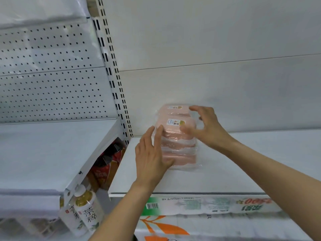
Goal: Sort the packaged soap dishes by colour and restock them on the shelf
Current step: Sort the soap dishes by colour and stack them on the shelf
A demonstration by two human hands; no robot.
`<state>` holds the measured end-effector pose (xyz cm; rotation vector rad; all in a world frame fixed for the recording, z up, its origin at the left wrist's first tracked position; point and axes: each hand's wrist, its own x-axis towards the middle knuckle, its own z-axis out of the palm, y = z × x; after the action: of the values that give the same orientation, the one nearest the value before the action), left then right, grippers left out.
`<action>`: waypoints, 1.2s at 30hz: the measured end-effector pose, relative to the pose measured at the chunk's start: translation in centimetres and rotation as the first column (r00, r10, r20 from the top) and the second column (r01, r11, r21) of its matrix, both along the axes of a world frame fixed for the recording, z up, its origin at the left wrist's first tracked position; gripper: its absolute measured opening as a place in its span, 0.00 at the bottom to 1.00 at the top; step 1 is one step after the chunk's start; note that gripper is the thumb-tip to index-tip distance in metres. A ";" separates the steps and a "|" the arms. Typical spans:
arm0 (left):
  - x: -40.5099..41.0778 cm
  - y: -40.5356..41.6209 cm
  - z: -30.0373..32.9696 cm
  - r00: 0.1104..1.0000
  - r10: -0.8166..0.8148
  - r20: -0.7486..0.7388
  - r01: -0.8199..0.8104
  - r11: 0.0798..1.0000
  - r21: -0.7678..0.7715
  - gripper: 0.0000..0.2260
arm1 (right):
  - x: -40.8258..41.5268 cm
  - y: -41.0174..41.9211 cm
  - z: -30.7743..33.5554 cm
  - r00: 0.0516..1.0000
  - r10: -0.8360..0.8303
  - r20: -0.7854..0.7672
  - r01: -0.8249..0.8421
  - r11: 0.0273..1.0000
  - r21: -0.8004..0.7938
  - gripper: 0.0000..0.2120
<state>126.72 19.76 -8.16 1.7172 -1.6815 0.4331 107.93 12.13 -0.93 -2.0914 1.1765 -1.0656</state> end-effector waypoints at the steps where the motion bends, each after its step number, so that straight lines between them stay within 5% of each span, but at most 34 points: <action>1: -0.1 0.1 0.0 1.000 0.008 -0.001 -0.008 1.000 -0.005 0.53 | -0.3 0.6 -0.4 0.993 0.038 -0.114 -0.050 0.994 -0.098 0.35; 4: -0.2 0.2 -0.1 0.999 0.033 0.018 -0.033 0.999 -0.003 0.53 | -0.9 0.5 -1.8 0.926 0.018 -0.378 -0.141 0.943 -0.302 0.35; 8: 0.0 0.3 0.0 0.998 0.062 0.027 -0.062 0.998 -0.004 0.53 | -1.0 -0.6 -1.8 0.949 0.091 -0.302 -0.165 0.959 -0.229 0.32; 15: 0.0 1.9 1.7 0.994 0.050 0.097 -0.072 0.967 0.244 0.50 | -0.8 2.2 -1.3 0.830 -0.113 -0.546 -0.083 0.943 -0.322 0.36; 23: -2.4 12.2 -1.7 0.987 -0.159 0.017 0.156 0.979 0.134 0.35 | -4.1 13.9 -7.8 0.913 -0.242 -0.327 0.028 0.839 -0.544 0.22; 27: -4.0 17.3 -8.4 0.941 -0.249 -0.231 0.305 0.918 0.254 0.30 | -7.3 18.8 -15.5 0.923 -0.171 -0.344 0.025 0.920 -0.390 0.19; 31: -5.1 20.9 -16.1 0.859 -0.143 -0.492 0.405 0.778 0.481 0.27 | -11.1 22.6 -24.6 0.886 -0.055 -0.460 0.066 0.998 0.008 0.20; 36: -6.8 23.5 -25.1 0.801 0.133 -0.583 0.442 0.524 0.727 0.25 | -13.4 25.9 -33.4 0.696 0.273 -0.664 0.120 0.868 0.482 0.34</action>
<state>119.95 43.23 -33.29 1.9676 -1.6131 -1.1442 94.56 38.00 -34.32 -2.1244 1.4782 0.1935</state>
